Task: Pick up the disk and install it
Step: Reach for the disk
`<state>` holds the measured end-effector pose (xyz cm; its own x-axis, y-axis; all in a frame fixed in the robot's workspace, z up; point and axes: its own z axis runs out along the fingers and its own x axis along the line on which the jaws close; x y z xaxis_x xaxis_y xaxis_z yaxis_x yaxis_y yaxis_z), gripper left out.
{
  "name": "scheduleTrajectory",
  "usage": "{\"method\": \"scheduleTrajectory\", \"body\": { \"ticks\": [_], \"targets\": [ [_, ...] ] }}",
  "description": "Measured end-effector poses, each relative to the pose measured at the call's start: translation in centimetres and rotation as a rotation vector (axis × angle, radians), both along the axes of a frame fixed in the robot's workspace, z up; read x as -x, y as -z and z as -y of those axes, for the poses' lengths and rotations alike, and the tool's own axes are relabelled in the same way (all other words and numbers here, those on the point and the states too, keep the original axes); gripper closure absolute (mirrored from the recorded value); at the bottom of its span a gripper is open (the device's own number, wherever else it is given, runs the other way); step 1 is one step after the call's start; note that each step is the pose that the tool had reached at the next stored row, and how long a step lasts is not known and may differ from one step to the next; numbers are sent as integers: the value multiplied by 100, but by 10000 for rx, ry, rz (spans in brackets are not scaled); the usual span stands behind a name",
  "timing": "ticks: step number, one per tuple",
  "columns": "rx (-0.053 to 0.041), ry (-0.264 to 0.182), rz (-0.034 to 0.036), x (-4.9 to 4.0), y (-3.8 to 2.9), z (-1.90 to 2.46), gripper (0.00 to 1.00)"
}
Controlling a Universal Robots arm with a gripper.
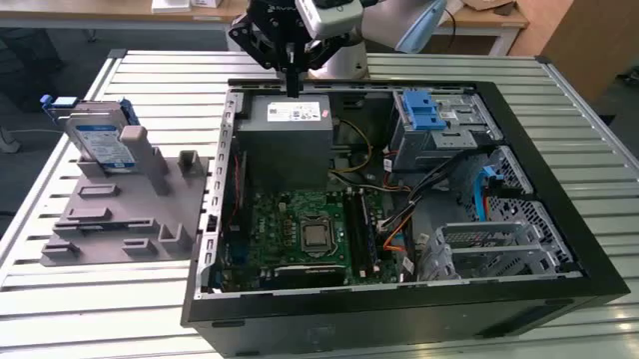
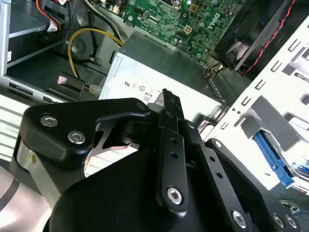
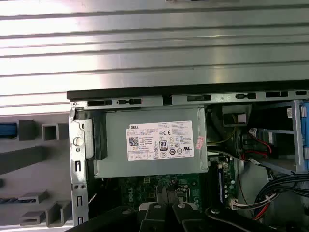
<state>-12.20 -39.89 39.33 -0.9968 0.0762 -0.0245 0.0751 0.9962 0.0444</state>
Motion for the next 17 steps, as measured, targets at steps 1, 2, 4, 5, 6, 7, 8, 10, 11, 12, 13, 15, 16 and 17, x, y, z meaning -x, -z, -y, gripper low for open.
{"method": "scheduleTrajectory", "body": {
  "ticks": [1,2,4,5,6,7,8,10,11,12,13,15,16,17],
  "targets": [
    [0,0,0,0,0,0,89],
    [0,0,0,0,0,0,89],
    [0,0,0,0,0,0,89],
    [1,0,-1,0,0,0,89],
    [0,0,0,0,0,0,89],
    [0,-1,0,0,0,0,89],
    [0,0,0,1,0,0,89],
    [1,1,-1,5,0,0,89],
    [1,1,0,8,0,0,89],
    [0,2,0,16,0,0,89],
    [-1,0,1,23,0,0,89],
    [0,0,0,42,0,-1,89],
    [0,0,0,51,0,-3,89],
    [0,0,0,61,0,-5,89]
  ]
}}
